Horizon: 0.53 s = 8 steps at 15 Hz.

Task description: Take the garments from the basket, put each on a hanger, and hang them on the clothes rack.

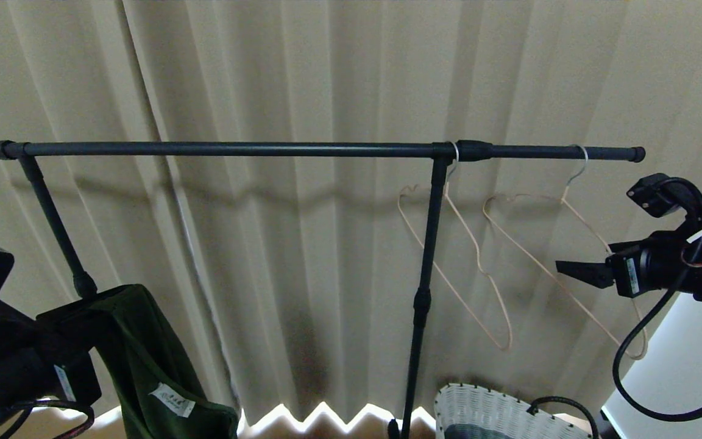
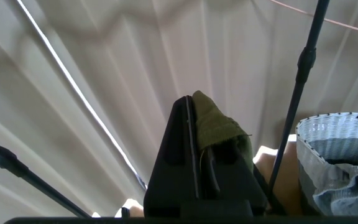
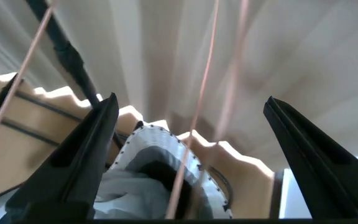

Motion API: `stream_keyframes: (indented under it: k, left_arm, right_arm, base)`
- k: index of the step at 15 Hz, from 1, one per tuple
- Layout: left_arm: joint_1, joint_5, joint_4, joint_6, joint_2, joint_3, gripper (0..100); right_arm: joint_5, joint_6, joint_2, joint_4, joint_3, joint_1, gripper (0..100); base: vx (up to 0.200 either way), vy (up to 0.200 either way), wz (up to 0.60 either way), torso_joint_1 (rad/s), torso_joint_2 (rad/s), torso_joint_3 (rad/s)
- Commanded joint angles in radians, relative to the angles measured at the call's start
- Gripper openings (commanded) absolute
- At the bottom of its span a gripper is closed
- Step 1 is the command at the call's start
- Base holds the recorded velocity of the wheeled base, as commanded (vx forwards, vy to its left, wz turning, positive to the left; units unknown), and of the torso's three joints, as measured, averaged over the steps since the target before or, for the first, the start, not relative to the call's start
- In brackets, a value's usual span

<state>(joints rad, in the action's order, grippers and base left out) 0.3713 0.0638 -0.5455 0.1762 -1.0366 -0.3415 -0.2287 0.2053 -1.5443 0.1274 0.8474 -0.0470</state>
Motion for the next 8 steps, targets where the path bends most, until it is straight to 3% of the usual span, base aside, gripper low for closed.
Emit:
stream_keyframes:
  k: [1, 4, 8]
  left_arm:
    - [0.000, 0.001, -0.001, 0.000, -0.002, 0.001, 0]
    - [0.000, 0.001, -0.001, 0.000, 0.000, 0.001, 0]
    - [0.000, 0.001, -0.001, 0.000, 0.000, 0.001, 0]
  right_arm:
    - [0.028, 0.000, -0.008, 0.000, 0.001, -0.005, 100]
    - [0.092, 0.000, -0.022, -0.002, 0.002, -0.007, 100]
    - [0.112, -0.001, -0.037, 0.003, 0.002, -0.005, 100]
  base:
    - [0.000, 0.000, 0.00, 0.000, 0.00, 0.000]
    - [0.000, 0.000, 0.00, 0.000, 0.00, 0.000]
    - [0.000, 0.000, 0.00, 0.000, 0.00, 0.000]
